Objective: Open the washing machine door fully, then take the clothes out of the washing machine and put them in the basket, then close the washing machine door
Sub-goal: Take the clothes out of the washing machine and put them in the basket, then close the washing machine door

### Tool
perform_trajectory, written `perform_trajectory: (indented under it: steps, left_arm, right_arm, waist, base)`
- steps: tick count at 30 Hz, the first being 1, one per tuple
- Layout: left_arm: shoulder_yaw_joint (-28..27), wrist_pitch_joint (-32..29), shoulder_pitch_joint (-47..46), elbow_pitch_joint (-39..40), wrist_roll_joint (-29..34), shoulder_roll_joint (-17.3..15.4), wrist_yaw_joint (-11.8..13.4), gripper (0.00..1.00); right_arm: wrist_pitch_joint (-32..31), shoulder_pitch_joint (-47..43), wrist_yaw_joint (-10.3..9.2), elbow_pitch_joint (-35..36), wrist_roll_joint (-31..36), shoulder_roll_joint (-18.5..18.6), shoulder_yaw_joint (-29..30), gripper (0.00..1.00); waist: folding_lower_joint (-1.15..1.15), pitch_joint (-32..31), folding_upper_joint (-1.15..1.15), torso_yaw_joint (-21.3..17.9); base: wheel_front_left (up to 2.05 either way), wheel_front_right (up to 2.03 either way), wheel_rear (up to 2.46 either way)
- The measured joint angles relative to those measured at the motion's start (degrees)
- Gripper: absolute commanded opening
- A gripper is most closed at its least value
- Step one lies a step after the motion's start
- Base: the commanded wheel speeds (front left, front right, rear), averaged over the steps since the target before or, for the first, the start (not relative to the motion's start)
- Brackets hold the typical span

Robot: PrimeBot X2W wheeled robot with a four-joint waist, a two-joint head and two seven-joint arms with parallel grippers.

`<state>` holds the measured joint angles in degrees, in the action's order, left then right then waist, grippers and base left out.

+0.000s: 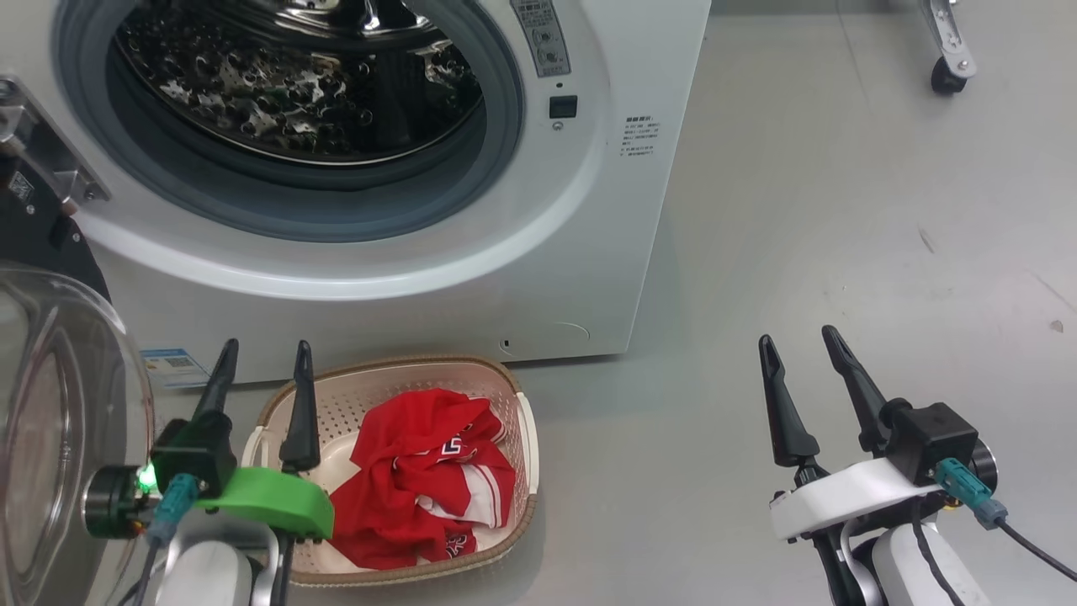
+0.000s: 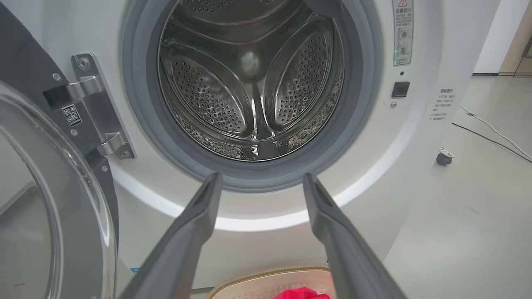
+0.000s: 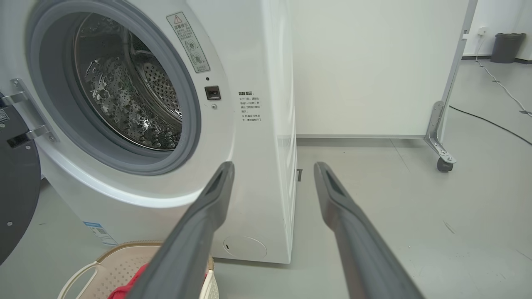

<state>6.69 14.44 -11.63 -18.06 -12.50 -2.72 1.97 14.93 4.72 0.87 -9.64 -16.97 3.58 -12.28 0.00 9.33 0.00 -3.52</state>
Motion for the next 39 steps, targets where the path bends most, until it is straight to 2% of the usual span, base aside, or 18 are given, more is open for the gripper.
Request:
perform_trajectory:
  steps: [21, 39]
  left_arm:
    - [2.6, -2.4, 15.1, 10.8, 1.0, -0.2, 0.8, 1.0]
    - [2.7, -5.8, 21.0, 18.7, 1.0, -0.3, 2.0, 1.0]
  right_arm:
    - [0.0, -7.5, -0.62, 0.0, 0.9, -0.1, -0.1, 1.0]
    - [0.0, -8.8, -0.62, 0.7, 0.9, -0.2, -0.2, 1.0]
  waist:
    - [0.0, -6.8, 0.0, 0.0]
    - [0.0, -7.6, 0.0, -0.2]
  base:
    - [0.0, 0.0, 0.0]
    - [0.0, 0.0, 0.0]
